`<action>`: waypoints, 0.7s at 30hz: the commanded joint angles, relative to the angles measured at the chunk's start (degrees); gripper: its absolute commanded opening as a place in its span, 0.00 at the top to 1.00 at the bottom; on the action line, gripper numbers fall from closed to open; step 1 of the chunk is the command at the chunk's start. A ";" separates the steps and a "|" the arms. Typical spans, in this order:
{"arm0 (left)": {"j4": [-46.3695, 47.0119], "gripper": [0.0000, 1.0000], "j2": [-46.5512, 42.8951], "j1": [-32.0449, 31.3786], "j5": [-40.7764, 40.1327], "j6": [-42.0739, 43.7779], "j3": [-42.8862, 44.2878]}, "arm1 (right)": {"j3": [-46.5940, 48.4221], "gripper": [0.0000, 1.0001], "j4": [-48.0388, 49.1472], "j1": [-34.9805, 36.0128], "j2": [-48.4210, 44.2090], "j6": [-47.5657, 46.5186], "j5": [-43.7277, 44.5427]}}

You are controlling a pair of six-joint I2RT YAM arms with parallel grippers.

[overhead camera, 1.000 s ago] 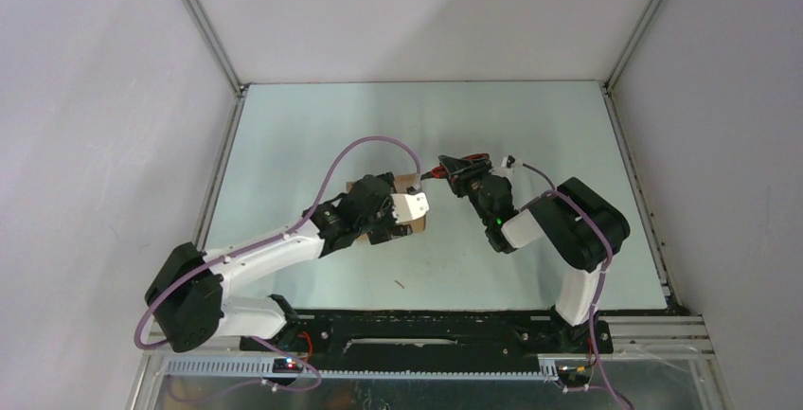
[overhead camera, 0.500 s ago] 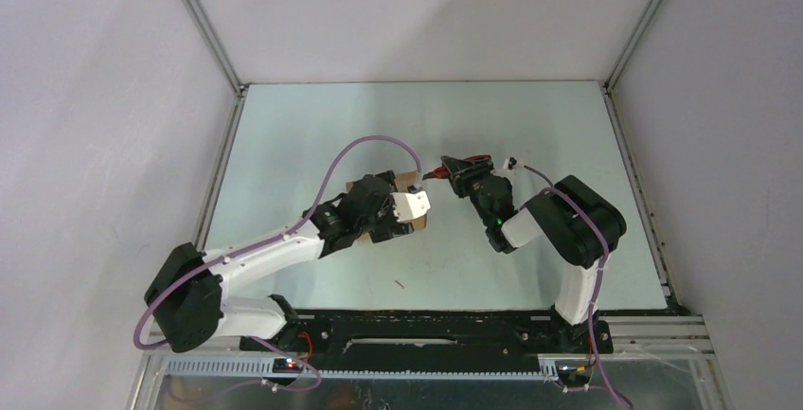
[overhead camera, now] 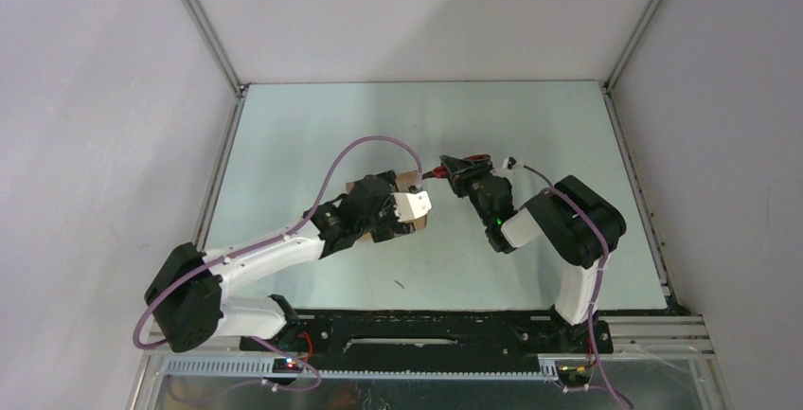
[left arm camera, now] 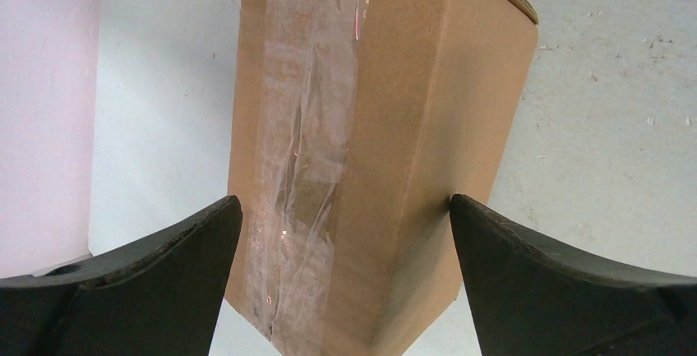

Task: Unpack the express box
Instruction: Cut the express box at the center of the board.

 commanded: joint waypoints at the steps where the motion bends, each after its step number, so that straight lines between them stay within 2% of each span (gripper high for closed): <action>1: 2.75 0.00 -0.60 -0.31 -0.35 0.48 -0.67 | 2.07 1.00 3.29 0.17 0.11 0.63 0.22; 21: 5.47 0.00 -0.45 -0.43 -0.67 -0.28 -0.91 | 1.86 1.00 0.92 1.13 -0.69 -0.46 -1.70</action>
